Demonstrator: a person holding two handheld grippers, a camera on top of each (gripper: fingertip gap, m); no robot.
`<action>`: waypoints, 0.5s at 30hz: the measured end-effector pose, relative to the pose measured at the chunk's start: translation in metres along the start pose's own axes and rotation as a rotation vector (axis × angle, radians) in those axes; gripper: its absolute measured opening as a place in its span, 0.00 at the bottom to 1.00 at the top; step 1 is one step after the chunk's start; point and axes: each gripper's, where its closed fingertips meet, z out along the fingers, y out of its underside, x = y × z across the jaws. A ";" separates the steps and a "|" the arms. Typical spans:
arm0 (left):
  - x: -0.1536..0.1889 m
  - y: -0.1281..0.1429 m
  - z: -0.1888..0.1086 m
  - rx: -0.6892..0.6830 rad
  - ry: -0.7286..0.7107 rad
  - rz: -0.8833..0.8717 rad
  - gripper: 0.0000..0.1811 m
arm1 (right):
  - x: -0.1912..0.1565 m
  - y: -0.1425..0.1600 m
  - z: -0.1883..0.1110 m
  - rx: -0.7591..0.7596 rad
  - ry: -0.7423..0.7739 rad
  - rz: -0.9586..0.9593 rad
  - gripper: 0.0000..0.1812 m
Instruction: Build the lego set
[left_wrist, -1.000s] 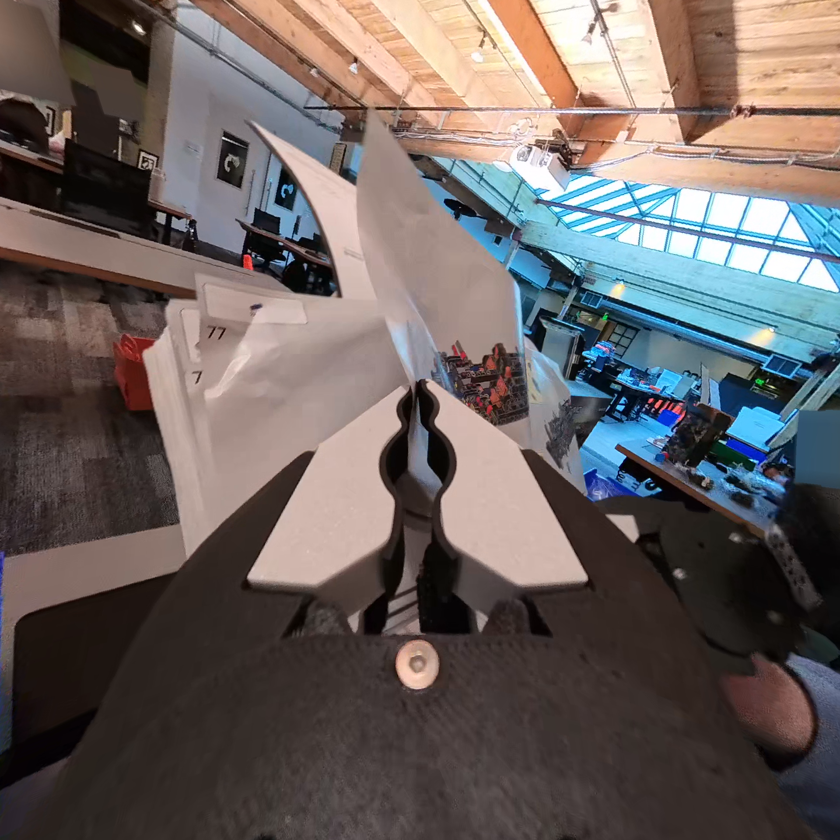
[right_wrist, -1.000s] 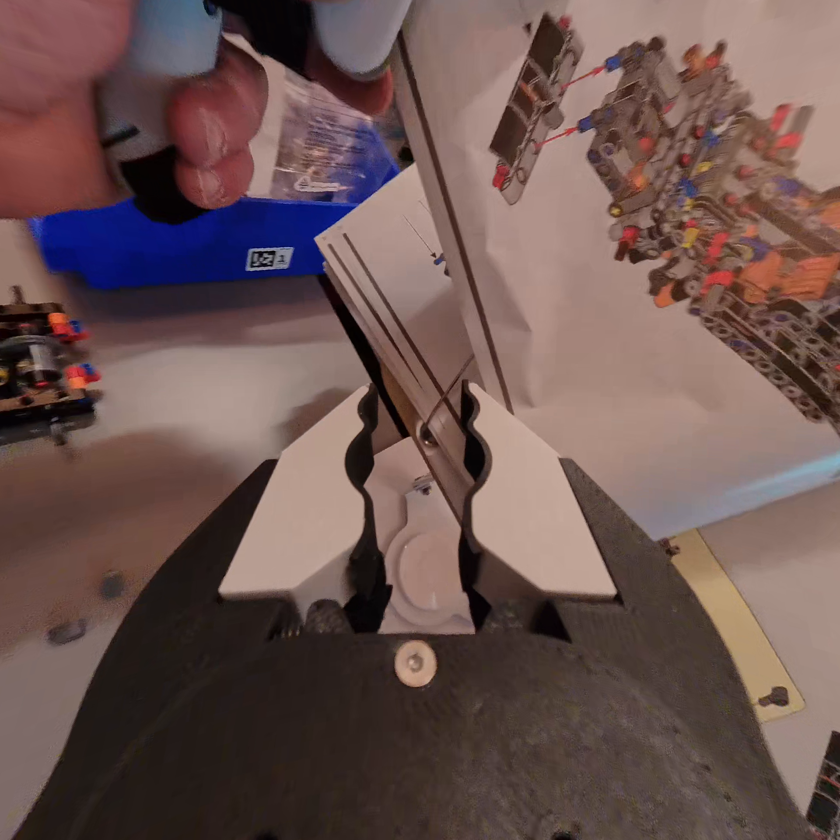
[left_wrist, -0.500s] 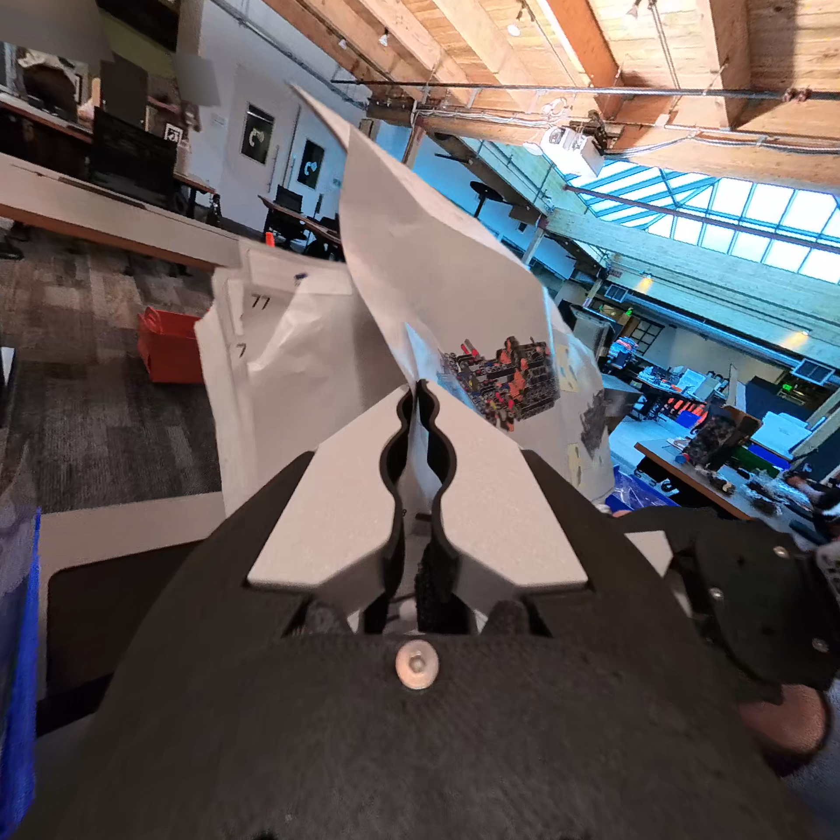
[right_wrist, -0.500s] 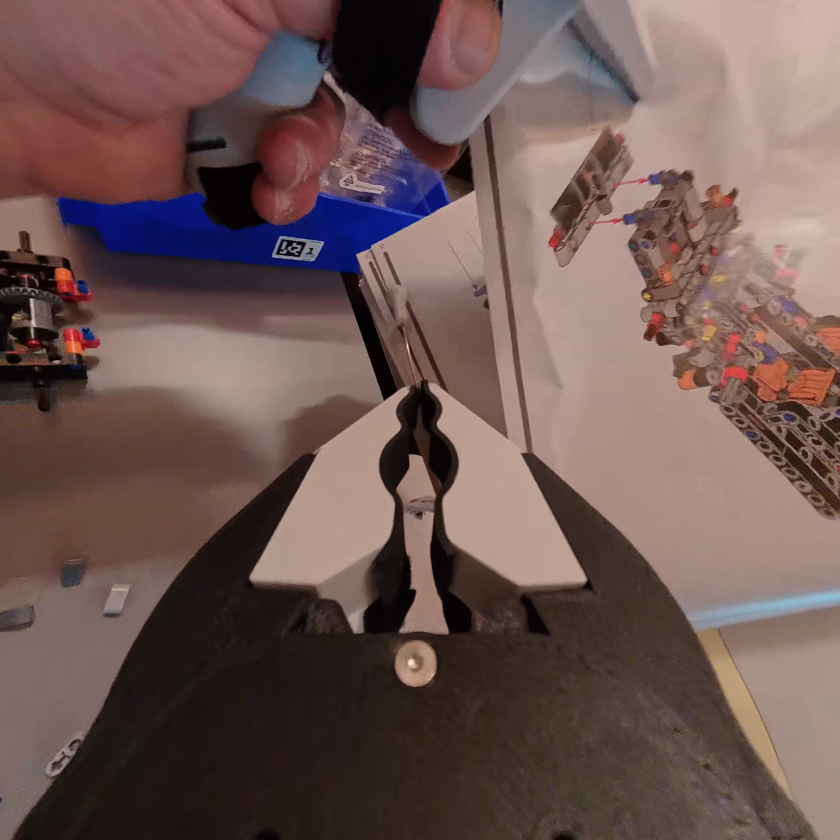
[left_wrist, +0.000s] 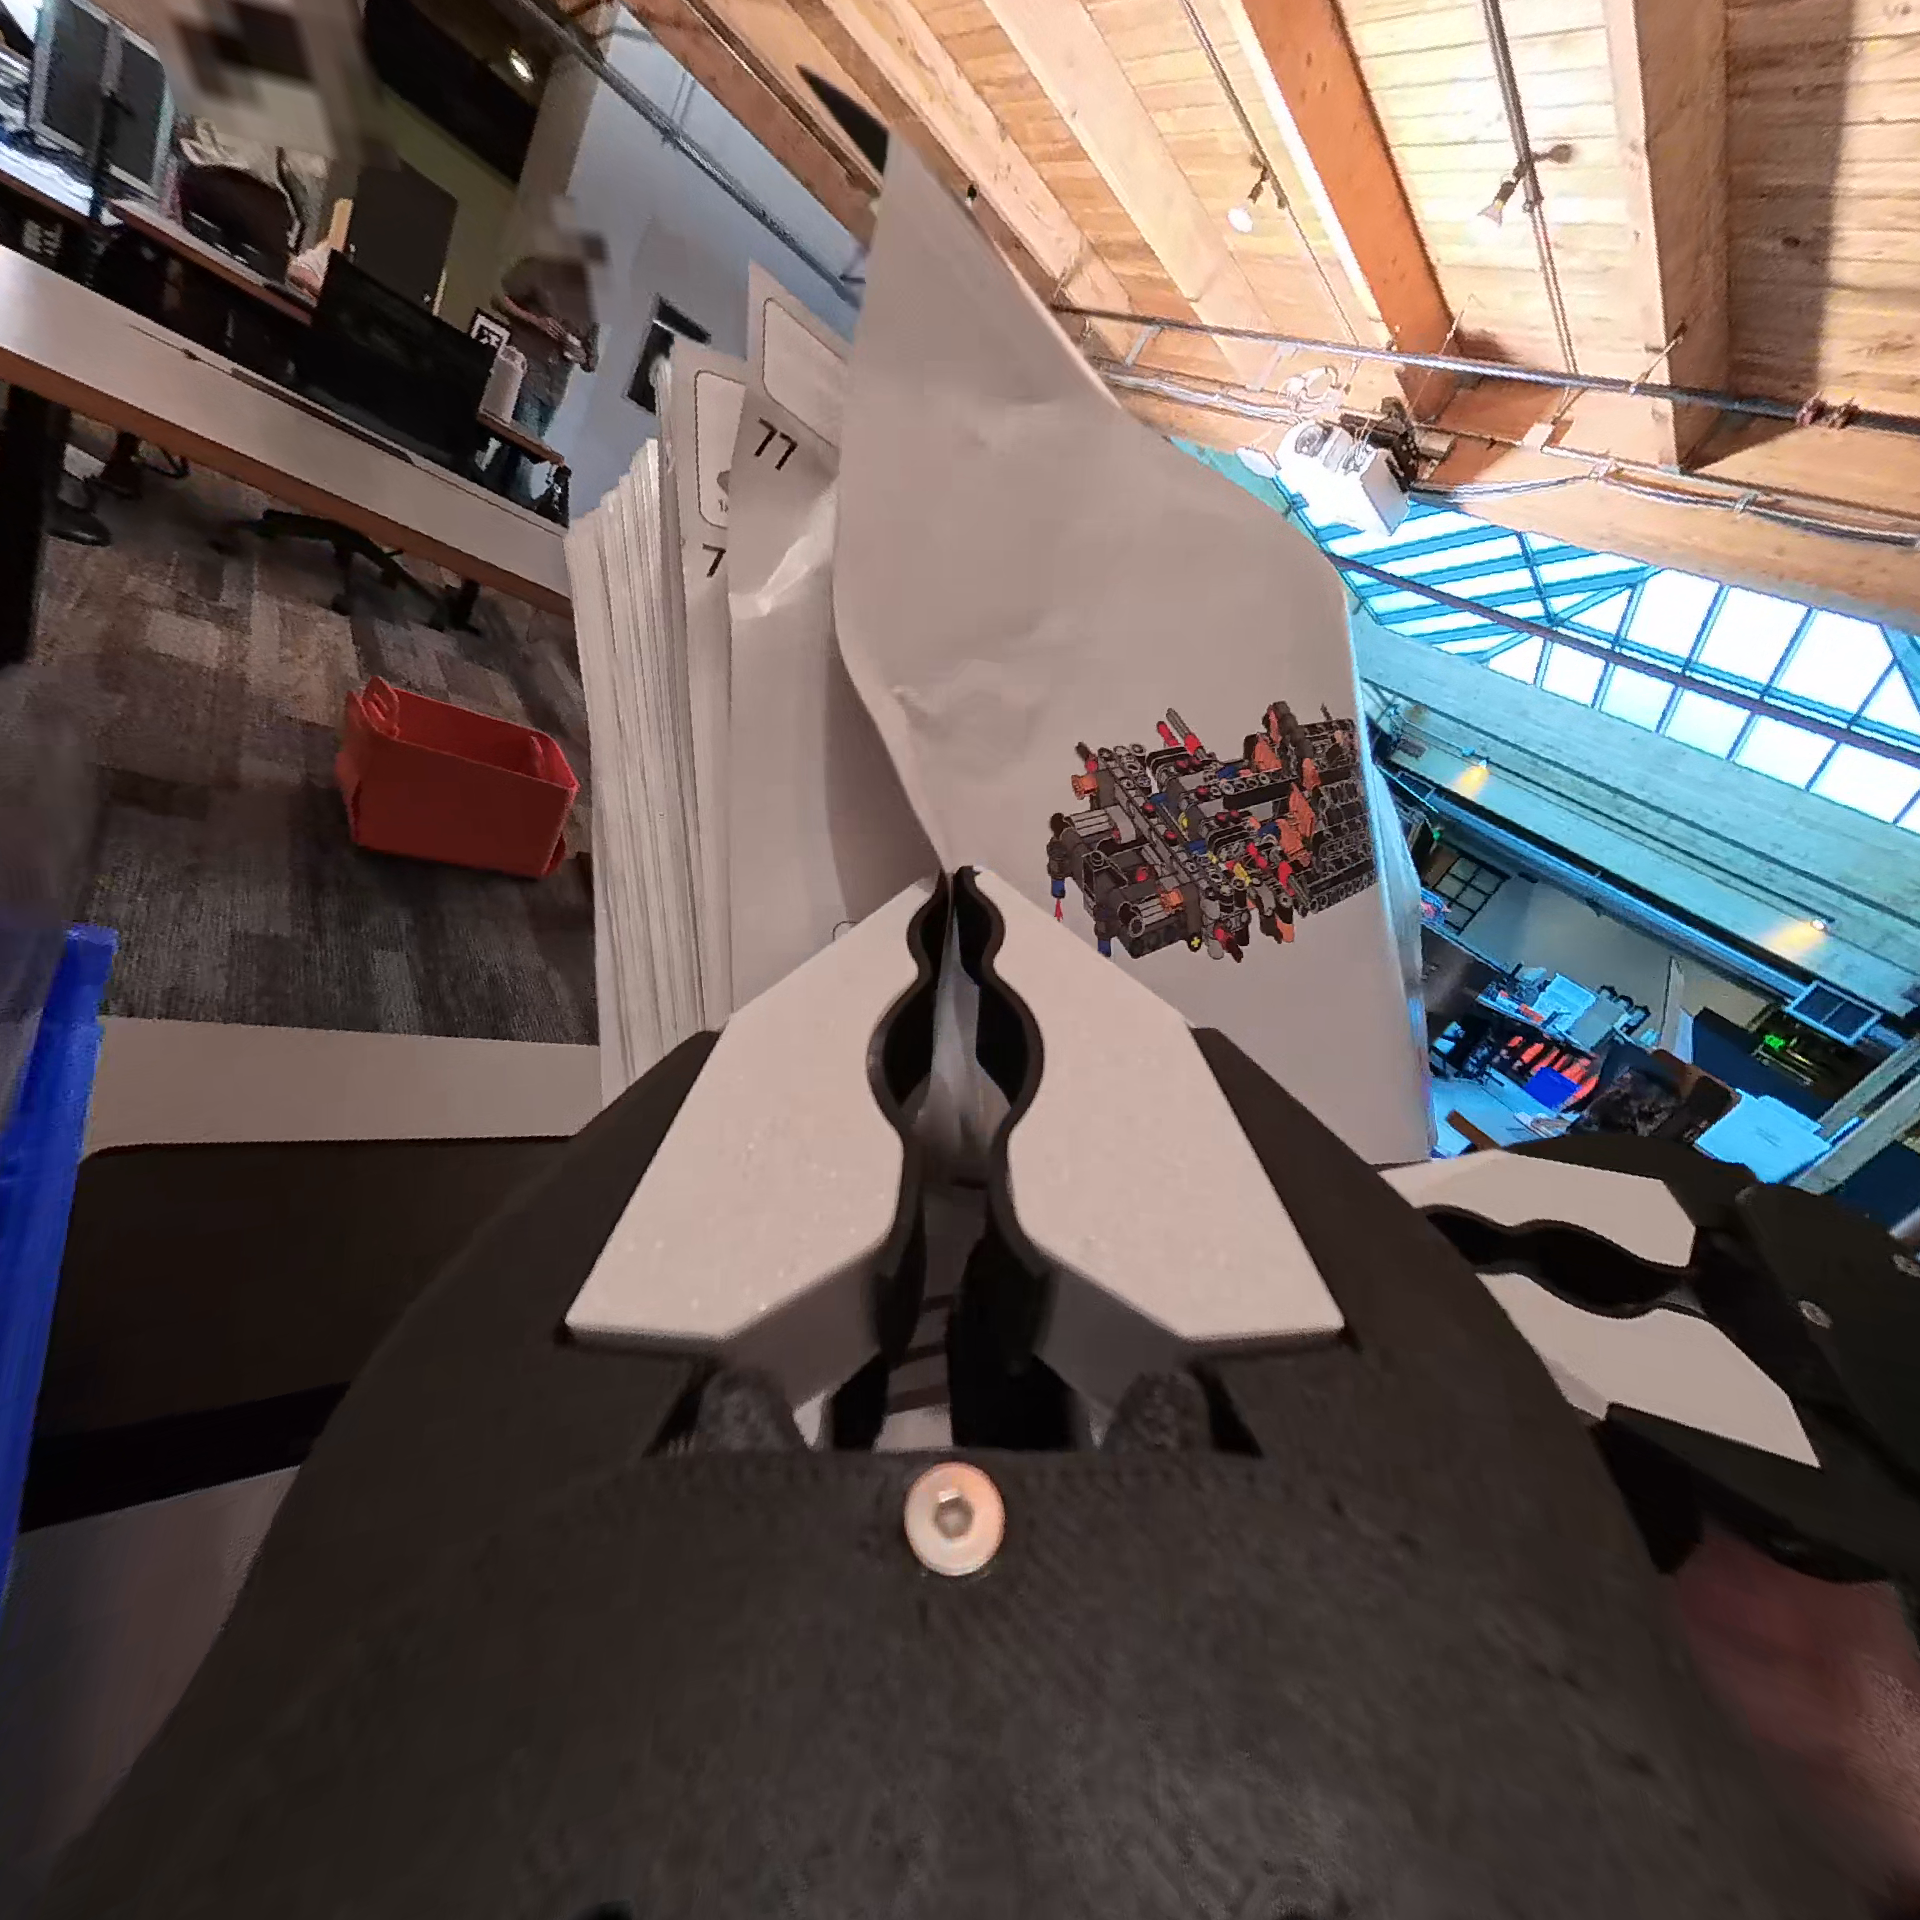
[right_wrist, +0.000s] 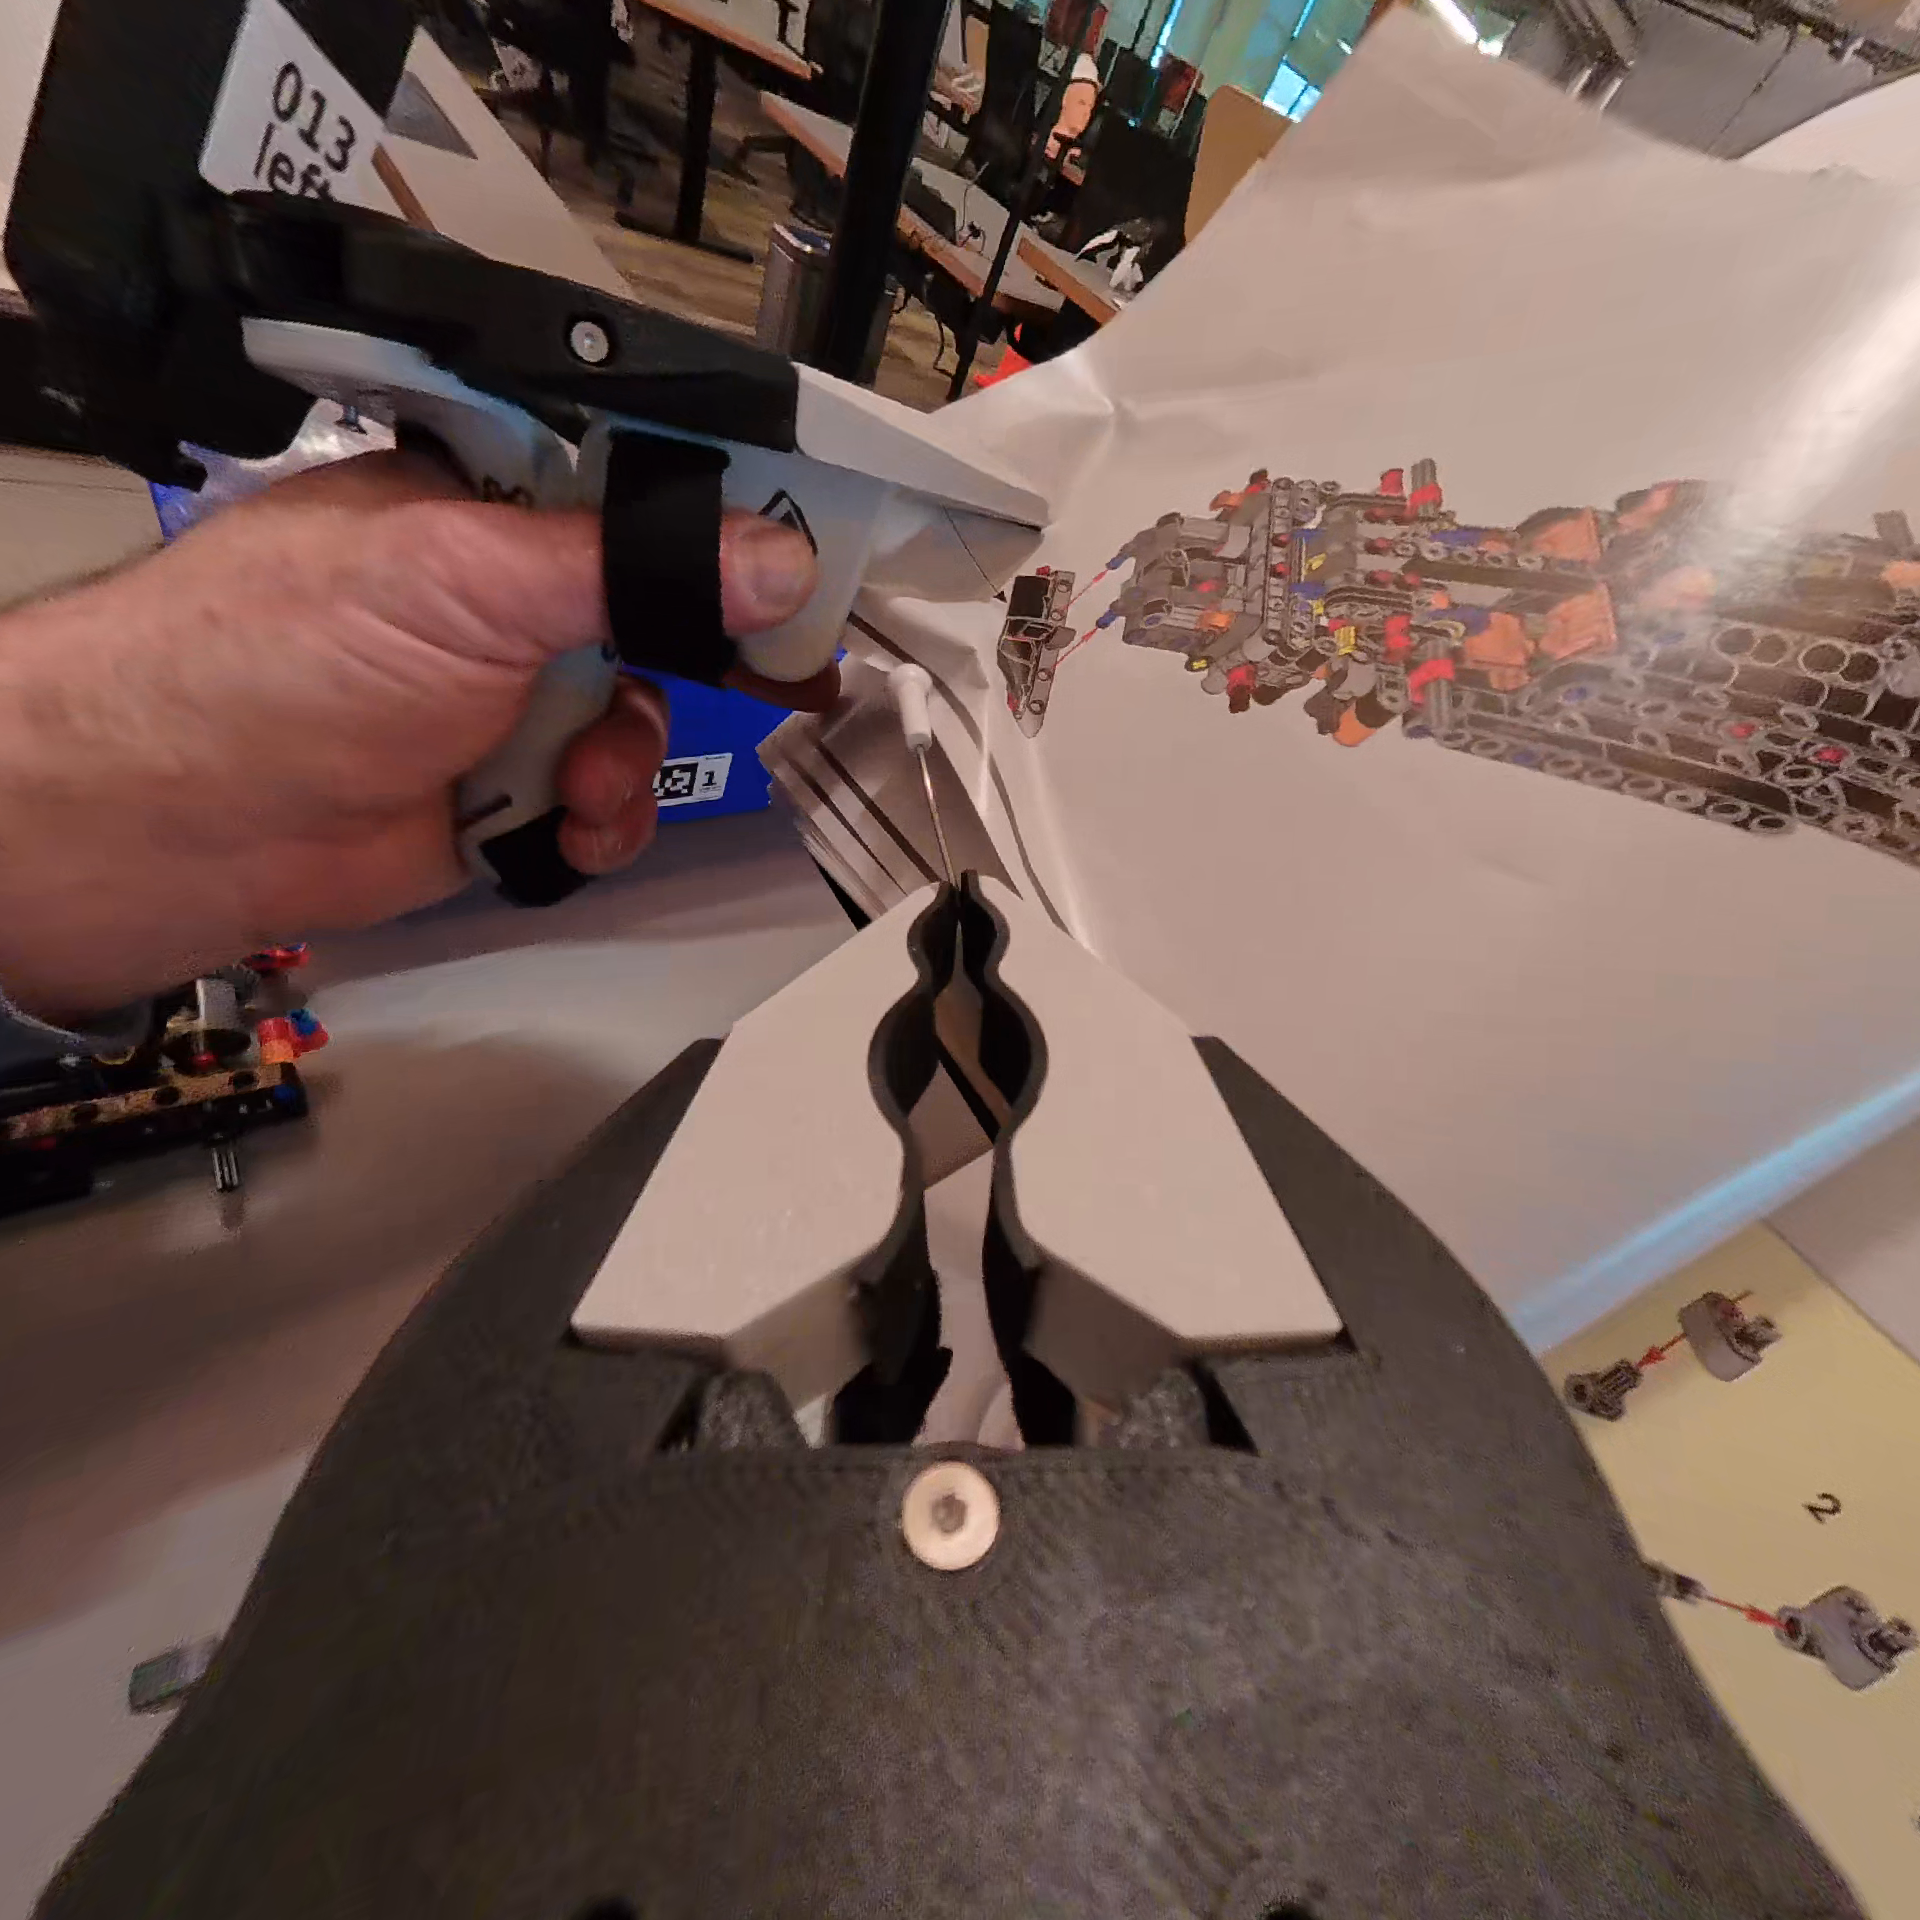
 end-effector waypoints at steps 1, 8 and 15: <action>0.000 0.000 -0.001 0.004 -0.001 -0.001 0.00 | -0.001 0.000 0.000 -0.003 0.007 -0.019 0.00; -0.005 0.009 0.000 -0.027 -0.010 0.014 0.00 | -0.010 0.003 -0.008 0.040 -0.080 -0.155 0.00; -0.008 0.011 -0.005 0.022 -0.023 -0.013 0.00 | 0.007 -0.006 -0.008 0.131 -0.038 0.101 0.00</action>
